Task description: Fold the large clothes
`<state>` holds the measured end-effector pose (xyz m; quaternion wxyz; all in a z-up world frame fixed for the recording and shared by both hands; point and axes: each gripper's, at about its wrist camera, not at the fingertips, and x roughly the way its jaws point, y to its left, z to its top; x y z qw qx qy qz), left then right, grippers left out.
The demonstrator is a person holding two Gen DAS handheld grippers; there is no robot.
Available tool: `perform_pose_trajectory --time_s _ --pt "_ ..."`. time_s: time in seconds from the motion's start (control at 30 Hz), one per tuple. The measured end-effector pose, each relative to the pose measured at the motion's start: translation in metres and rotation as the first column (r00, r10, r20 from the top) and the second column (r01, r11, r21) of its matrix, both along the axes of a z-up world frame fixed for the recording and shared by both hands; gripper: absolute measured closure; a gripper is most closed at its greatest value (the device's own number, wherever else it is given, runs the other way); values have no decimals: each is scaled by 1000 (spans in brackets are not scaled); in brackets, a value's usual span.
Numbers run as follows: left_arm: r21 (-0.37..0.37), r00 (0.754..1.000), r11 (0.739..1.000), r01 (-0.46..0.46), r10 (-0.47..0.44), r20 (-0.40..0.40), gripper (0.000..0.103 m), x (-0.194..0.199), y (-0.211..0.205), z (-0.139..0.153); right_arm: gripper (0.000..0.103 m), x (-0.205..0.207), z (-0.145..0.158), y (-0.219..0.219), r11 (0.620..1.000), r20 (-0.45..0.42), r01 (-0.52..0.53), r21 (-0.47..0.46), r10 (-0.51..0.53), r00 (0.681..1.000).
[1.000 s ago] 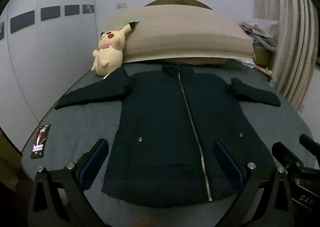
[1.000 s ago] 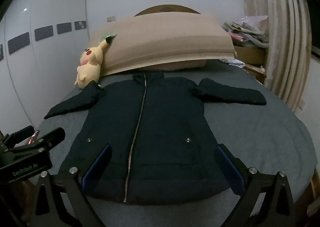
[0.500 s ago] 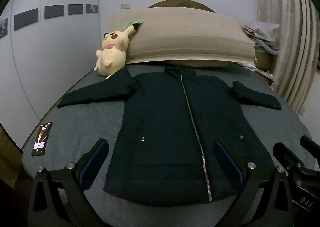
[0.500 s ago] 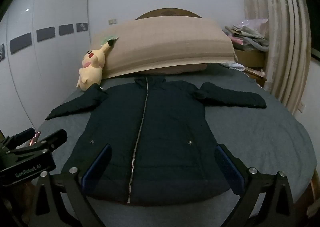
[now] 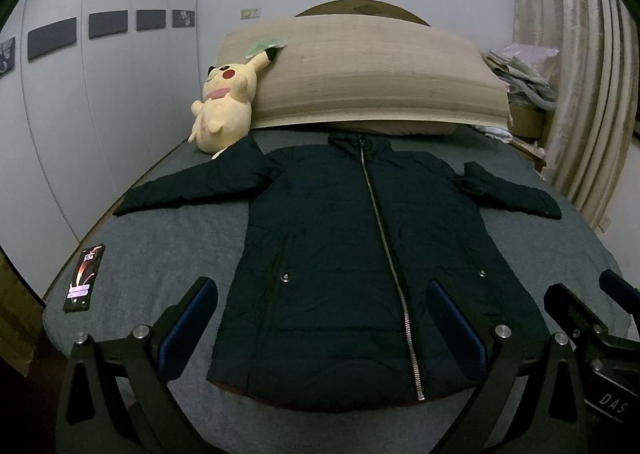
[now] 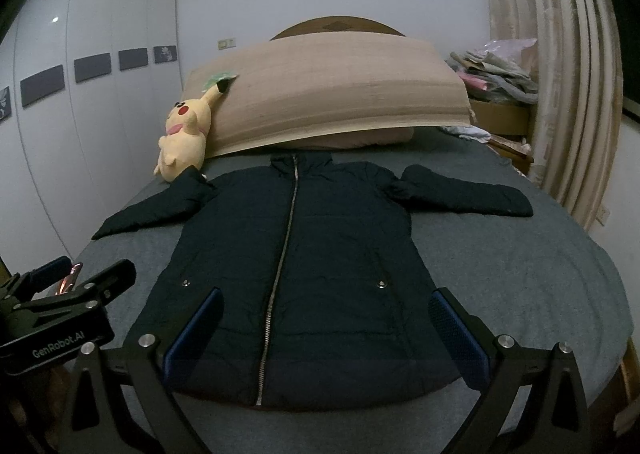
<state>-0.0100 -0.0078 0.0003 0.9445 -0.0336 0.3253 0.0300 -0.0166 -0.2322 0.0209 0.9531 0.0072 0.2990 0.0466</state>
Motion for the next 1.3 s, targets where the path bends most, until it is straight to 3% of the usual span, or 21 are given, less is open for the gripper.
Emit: perform_pose_trajectory --time_s 1.3 --pt "7 1000 1000 6 -6 3 0 -2 2 0 0 2 -1 3 1000 -13 0 -3 0 1000"
